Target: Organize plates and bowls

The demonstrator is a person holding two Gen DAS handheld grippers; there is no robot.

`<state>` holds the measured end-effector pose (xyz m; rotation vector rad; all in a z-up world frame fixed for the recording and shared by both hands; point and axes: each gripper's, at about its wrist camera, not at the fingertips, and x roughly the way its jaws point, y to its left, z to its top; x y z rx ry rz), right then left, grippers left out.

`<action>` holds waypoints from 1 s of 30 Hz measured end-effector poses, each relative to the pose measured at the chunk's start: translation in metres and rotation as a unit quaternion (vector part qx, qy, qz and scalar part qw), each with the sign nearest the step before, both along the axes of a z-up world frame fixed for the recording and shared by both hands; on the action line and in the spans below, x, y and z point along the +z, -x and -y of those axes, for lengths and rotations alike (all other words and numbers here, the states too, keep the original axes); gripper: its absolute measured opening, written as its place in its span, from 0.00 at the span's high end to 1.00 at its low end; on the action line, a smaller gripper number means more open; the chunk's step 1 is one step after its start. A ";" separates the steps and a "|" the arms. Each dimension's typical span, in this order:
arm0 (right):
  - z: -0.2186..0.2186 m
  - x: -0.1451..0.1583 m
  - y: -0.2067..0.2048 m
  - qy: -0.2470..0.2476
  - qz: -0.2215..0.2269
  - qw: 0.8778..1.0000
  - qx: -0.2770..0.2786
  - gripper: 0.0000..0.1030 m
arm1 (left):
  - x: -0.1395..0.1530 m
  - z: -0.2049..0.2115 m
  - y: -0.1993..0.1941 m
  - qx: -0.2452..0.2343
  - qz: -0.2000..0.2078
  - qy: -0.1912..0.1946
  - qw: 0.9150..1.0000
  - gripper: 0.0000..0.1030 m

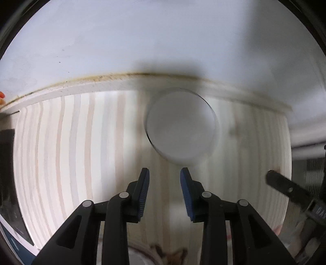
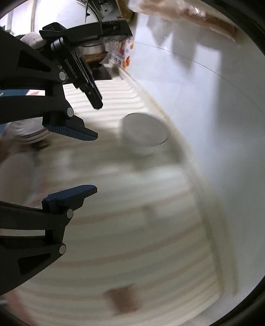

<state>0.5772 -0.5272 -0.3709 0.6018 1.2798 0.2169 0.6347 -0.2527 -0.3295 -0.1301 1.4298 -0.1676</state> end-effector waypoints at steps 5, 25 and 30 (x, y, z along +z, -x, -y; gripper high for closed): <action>-0.038 -0.034 -0.077 0.014 -0.003 0.999 0.036 0.53 | -0.036 -0.009 -0.041 0.026 -0.028 -0.002 0.999 0.72; -0.071 -0.080 -0.112 0.059 -0.026 0.995 0.072 0.88 | -0.057 0.005 -0.043 0.005 -0.026 -0.017 0.999 0.90; -0.067 -0.060 -0.093 0.058 -0.014 0.996 0.063 0.88 | -0.026 0.011 -0.022 -0.009 -0.006 -0.012 1.000 0.90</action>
